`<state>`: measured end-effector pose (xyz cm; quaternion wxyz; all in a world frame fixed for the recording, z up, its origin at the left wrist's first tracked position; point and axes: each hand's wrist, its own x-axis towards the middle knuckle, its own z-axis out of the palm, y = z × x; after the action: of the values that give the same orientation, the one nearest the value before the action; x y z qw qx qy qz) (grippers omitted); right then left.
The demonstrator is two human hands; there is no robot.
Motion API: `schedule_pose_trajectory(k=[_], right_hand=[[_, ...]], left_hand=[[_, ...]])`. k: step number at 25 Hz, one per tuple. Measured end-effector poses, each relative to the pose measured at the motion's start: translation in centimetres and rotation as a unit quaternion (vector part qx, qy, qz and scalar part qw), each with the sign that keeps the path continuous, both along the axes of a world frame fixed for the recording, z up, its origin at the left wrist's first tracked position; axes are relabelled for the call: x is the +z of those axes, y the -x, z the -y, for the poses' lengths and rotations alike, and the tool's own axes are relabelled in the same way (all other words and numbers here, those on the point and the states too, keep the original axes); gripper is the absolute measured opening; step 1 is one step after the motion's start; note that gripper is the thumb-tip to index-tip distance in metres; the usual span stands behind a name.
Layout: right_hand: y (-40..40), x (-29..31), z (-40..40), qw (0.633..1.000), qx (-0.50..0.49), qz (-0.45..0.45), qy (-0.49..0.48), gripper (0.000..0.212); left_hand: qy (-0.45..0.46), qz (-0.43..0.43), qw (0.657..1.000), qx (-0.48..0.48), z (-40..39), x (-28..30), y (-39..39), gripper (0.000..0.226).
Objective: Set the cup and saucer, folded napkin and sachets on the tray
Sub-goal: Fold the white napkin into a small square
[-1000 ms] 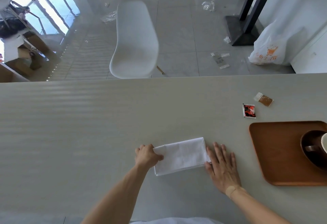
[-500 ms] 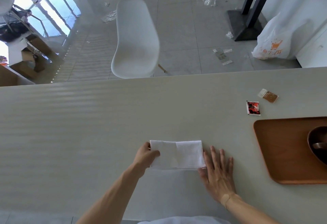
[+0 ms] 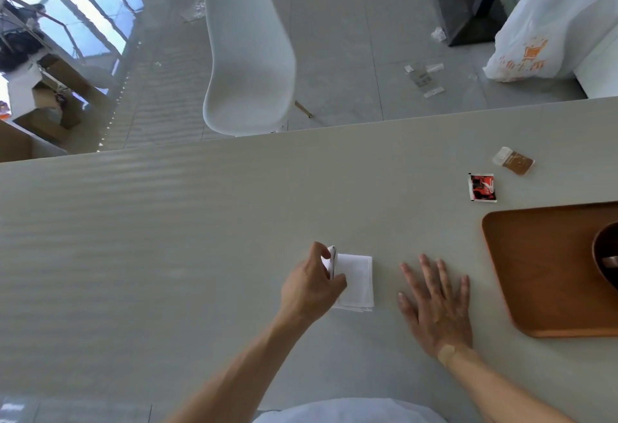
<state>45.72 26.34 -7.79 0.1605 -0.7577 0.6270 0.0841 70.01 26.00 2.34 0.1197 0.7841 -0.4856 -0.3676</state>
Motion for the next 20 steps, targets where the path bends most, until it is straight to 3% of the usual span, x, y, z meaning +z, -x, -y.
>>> schedule_pose_trajectory(k=[10,16,20], right_hand=[[0.7,-1.1,0.1,1.000,-0.002,0.016,0.017,0.061],[0.8,-1.6,0.0,0.999,0.000,0.023,0.047,0.061],[0.8,-1.7,-0.1,0.998,0.008,0.026,0.060,0.063]], left_hand=[[-0.015,0.068,0.997,-0.031,1.3,-3.8,6.0,0.034],[-0.053,0.028,0.997,-0.044,1.6,-4.9,6.3,0.039],[-0.115,-0.032,0.988,-0.102,1.6,-5.3,5.7,0.063]])
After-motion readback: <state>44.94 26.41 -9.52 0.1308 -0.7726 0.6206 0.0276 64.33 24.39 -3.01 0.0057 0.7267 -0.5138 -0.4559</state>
